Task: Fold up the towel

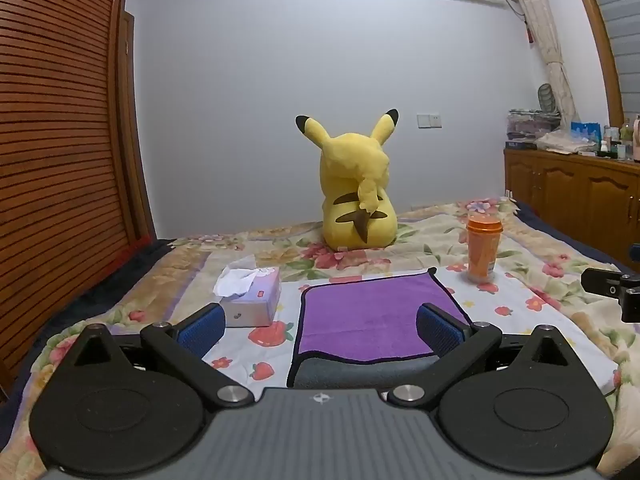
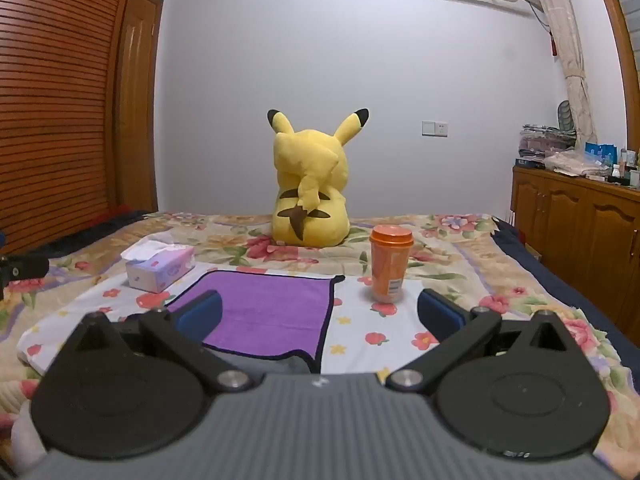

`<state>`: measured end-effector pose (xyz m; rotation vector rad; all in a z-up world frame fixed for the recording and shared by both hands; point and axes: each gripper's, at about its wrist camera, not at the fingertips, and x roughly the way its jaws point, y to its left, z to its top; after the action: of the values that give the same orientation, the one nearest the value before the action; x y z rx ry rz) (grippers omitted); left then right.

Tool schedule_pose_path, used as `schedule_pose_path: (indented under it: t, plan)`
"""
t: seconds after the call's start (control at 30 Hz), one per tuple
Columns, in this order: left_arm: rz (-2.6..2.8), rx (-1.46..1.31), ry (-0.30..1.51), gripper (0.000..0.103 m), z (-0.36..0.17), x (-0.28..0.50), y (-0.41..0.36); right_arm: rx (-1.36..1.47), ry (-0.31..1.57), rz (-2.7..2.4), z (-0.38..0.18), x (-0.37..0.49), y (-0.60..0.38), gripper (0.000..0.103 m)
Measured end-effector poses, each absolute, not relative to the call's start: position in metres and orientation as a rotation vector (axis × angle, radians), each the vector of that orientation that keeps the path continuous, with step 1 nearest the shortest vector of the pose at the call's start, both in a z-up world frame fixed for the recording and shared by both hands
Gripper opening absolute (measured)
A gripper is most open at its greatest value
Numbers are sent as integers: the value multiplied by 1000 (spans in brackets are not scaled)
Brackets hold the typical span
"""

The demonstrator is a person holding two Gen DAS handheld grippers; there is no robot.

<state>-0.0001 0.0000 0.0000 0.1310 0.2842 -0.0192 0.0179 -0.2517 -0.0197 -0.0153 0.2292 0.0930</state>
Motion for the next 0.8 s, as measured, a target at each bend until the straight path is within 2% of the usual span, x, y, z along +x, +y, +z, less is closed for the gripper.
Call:
schedule_pose_path:
  t: [0.8]
  plan:
    - [-18,136,278,103,0,0,0,-14,229,92,-21,19,-254,103]
